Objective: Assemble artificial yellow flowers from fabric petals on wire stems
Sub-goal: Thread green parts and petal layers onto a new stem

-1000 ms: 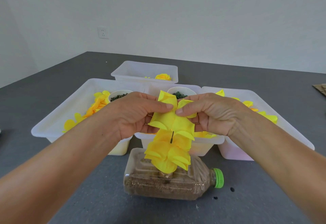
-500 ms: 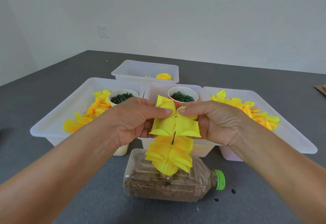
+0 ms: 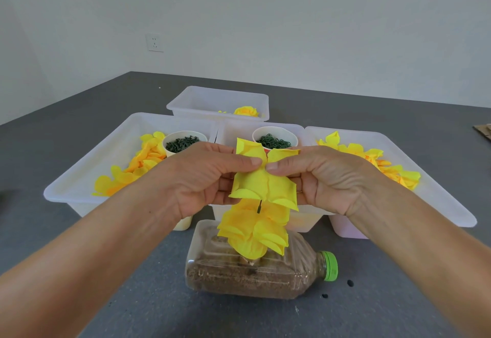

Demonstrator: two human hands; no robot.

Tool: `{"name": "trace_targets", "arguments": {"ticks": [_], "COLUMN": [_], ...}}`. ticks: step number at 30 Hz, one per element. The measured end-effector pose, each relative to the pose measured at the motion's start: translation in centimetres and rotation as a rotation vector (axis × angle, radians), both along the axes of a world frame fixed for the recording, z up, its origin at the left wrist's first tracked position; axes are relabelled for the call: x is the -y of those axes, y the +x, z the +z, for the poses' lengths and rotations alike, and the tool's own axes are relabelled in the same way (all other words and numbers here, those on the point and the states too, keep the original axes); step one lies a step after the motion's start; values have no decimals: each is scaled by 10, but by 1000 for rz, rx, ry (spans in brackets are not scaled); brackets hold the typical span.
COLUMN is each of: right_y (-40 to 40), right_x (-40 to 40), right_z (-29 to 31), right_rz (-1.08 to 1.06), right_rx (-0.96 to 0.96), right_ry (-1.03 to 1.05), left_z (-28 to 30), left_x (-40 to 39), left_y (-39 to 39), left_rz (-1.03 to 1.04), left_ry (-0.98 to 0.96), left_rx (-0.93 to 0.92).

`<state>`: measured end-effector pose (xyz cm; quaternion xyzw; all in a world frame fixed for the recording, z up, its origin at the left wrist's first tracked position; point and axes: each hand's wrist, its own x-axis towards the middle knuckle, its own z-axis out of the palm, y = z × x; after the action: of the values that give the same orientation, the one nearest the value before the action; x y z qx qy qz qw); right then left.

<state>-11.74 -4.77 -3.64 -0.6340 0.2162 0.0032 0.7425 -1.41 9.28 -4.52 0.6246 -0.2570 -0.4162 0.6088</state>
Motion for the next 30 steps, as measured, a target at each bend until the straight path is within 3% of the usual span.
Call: {"name": "trace_targets", "arguments": {"ticks": [30], "right_y": [1], "right_x": [7], "right_z": [12], "right_rz": [160], "right_rx": [-26], "right_ry": [-187], "left_z": [3], "left_x": [-1], "left_y": [-1], "left_rz": [-27], "left_ry": [42], "left_rx": [30]}}
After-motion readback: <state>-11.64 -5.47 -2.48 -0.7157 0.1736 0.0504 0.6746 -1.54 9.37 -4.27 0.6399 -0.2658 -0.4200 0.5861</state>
